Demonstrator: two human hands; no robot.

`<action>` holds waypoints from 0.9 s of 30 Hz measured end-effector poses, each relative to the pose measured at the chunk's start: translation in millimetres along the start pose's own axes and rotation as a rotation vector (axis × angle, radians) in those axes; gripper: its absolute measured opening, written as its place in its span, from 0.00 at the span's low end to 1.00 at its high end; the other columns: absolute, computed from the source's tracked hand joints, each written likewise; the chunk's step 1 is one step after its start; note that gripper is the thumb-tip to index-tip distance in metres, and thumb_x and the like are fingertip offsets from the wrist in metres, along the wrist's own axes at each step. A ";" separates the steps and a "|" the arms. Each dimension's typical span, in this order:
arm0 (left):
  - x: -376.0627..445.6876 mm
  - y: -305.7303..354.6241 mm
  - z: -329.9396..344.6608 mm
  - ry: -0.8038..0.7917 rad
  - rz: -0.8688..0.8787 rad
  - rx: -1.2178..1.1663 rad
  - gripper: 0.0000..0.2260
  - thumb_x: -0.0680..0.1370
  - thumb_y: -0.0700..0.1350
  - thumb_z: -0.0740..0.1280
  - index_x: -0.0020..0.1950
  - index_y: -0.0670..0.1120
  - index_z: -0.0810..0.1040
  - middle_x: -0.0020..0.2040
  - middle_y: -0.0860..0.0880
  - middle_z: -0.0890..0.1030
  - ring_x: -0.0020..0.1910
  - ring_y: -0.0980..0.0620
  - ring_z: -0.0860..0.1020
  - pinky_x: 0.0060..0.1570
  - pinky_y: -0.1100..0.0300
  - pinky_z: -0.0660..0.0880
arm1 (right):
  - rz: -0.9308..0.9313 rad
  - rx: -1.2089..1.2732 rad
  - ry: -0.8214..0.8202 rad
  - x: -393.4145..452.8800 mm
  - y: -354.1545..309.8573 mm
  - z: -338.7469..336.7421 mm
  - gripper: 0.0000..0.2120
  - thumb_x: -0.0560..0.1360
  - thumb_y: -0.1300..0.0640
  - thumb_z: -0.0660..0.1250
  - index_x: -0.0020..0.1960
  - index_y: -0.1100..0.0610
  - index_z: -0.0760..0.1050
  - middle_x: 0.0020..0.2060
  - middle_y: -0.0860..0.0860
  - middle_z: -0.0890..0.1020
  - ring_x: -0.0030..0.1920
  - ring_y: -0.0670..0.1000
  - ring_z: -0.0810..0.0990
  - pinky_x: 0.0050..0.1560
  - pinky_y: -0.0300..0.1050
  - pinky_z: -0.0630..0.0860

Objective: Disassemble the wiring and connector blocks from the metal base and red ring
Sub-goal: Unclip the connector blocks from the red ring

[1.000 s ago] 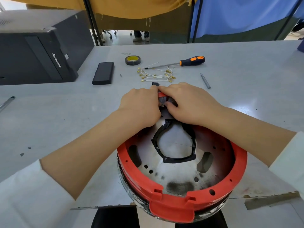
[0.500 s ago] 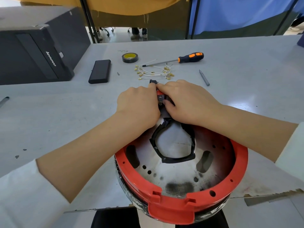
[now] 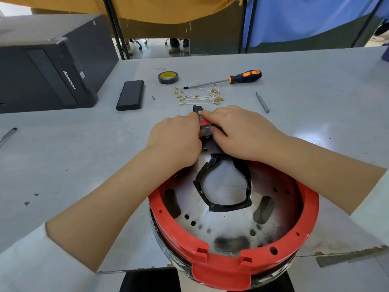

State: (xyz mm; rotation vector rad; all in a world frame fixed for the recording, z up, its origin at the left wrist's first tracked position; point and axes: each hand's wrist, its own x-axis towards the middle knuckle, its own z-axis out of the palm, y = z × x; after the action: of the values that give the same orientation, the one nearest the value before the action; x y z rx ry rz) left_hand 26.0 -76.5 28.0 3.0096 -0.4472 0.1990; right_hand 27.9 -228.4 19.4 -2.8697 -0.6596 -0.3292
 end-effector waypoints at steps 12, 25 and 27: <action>5.4 8.3 -4.3 0.014 -0.056 0.070 0.06 0.75 0.44 0.60 0.48 0.49 0.62 0.49 0.44 0.78 0.38 0.46 0.64 0.26 0.59 0.53 | 0.020 0.027 0.034 7.9 3.9 4.3 0.22 0.78 0.55 0.54 0.72 0.46 0.65 0.57 0.49 0.78 0.58 0.54 0.73 0.47 0.48 0.70; 8.4 -1.3 3.2 0.022 0.019 0.045 0.09 0.76 0.44 0.60 0.55 0.46 0.67 0.49 0.42 0.78 0.38 0.44 0.66 0.29 0.55 0.55 | -0.010 -0.007 0.021 3.8 4.4 1.4 0.23 0.76 0.56 0.58 0.71 0.48 0.65 0.55 0.50 0.78 0.58 0.55 0.73 0.47 0.49 0.71; 8.1 2.1 1.1 0.018 0.005 0.066 0.08 0.75 0.44 0.61 0.52 0.47 0.66 0.47 0.43 0.77 0.37 0.45 0.65 0.26 0.58 0.54 | -0.013 -0.025 0.035 4.1 4.3 2.7 0.20 0.76 0.56 0.58 0.68 0.49 0.67 0.53 0.50 0.78 0.56 0.55 0.73 0.44 0.48 0.70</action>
State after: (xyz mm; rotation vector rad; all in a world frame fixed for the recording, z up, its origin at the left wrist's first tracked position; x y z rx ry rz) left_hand 33.2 -80.9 28.2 3.0688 -0.4555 0.2453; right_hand 33.8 -229.9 17.3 -2.8776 -0.6725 -0.3910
